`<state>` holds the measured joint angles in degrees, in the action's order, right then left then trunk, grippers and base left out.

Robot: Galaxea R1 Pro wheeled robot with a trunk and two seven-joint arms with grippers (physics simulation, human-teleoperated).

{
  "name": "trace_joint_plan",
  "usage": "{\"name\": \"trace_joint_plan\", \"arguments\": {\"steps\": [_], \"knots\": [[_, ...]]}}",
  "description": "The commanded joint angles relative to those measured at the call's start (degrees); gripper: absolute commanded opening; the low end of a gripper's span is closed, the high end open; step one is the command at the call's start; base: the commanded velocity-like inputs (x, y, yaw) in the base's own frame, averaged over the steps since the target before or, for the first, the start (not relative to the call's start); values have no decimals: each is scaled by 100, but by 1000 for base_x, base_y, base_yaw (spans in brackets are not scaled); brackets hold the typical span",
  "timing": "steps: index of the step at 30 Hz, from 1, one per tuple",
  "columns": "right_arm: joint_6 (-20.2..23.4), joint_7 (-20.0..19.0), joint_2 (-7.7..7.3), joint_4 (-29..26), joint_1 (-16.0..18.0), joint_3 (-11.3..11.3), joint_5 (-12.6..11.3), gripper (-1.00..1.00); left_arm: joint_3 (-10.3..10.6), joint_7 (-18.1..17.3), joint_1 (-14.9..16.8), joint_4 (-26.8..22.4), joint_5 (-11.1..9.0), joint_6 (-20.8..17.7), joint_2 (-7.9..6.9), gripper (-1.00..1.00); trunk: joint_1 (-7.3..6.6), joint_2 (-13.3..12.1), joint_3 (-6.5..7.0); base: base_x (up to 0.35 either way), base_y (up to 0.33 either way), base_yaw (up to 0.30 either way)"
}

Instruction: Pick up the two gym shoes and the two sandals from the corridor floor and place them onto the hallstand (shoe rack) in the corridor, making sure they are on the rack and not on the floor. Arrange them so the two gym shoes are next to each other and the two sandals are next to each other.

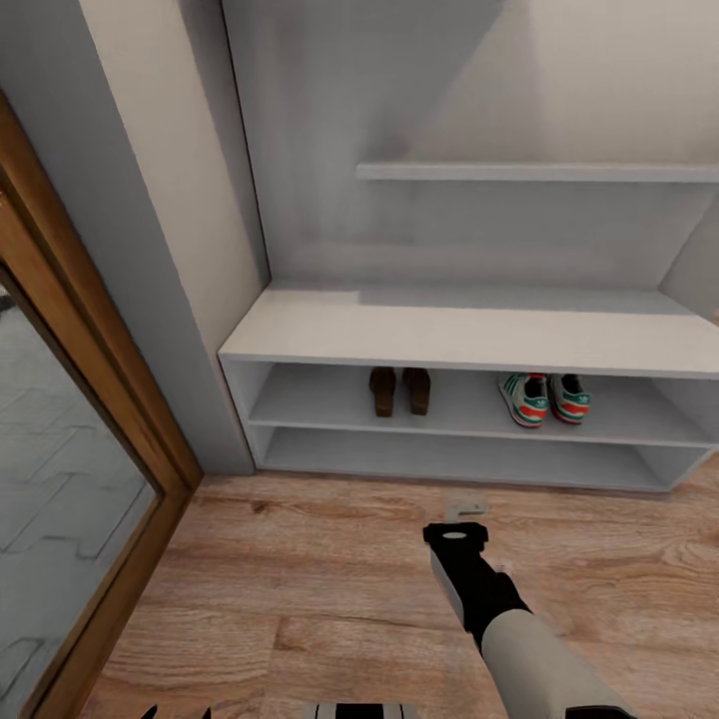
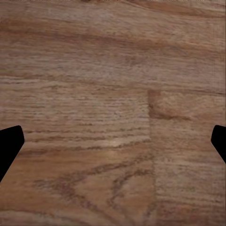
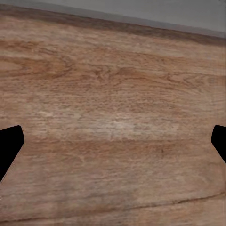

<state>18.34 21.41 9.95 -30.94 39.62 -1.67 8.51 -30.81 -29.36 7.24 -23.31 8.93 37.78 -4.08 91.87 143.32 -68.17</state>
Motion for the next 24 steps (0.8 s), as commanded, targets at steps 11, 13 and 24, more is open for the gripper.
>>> {"name": "trace_joint_plan", "arguments": {"steps": [11, 13, 24], "knots": [[-1072, -10, -448, 959, -15, -26, 47, 100, -65, -26, 6, -6, 63, 27, -5, 100, -4, 1, 18, -1, 0, 0], [-1320, -12, -502, 1190, -15, -26, 48, 100, -64, -26, 6, -6, 63, 26, -5, 100, -9, -2, 62, 0, 0, 0], [-3220, -27, -942, 2764, -16, -19, 53, 100, -66, -26, 6, -6, 69, 19, 2, 100, -169, -280, 277, 0, 0, 0]]}}
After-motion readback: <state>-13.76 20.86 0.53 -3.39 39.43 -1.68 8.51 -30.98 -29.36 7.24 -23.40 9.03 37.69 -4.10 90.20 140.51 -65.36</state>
